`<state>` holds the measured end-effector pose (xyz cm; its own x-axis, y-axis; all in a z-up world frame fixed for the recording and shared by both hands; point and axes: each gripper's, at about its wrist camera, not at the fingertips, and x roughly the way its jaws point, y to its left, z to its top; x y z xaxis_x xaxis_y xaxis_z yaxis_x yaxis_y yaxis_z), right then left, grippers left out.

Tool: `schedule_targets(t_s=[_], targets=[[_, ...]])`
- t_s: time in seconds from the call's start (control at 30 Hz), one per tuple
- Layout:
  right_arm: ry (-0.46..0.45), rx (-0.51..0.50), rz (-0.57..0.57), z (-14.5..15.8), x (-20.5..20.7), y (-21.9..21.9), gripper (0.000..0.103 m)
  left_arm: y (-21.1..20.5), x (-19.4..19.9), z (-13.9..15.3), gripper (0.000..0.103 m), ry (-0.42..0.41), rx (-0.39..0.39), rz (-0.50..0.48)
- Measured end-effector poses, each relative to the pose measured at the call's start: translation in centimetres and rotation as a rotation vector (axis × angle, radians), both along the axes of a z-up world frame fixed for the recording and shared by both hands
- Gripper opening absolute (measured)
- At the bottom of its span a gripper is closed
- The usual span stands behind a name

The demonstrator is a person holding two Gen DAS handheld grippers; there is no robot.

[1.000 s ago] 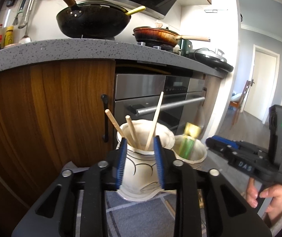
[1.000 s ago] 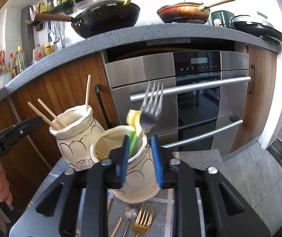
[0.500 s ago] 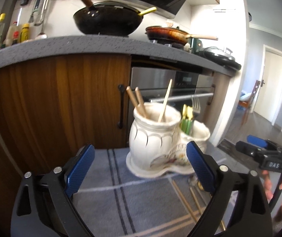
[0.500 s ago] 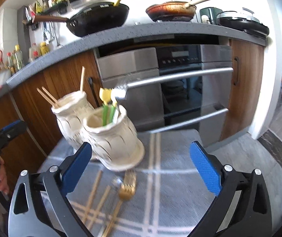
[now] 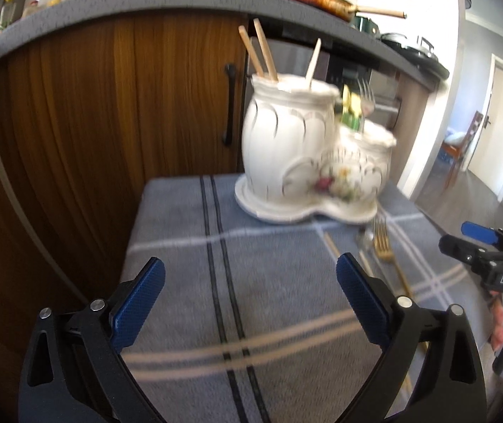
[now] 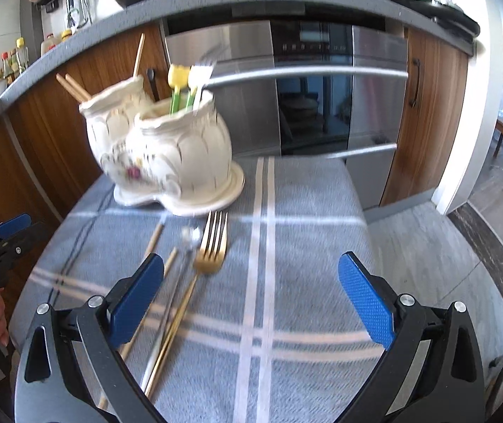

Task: Organize utensils
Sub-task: 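Open both tools and move them back over the remaining utensils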

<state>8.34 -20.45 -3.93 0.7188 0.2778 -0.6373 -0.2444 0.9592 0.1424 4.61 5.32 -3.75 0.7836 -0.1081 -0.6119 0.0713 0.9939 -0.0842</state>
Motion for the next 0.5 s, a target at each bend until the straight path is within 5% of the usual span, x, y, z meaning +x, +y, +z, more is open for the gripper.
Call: schedule_targets(t_s=[0.4,0.5], targets=[[0.069,-0.032,0.041,-2.1,0.1,2.0,0.098,-1.3,0.2,-1.5,0.097,0.044,0.003,-0.032],[0.090,-0.035,0.046,-2.4,0.3,2.6,0.090,-1.6,0.2,-1.7,0.097,0.050,0.009,-0.039]])
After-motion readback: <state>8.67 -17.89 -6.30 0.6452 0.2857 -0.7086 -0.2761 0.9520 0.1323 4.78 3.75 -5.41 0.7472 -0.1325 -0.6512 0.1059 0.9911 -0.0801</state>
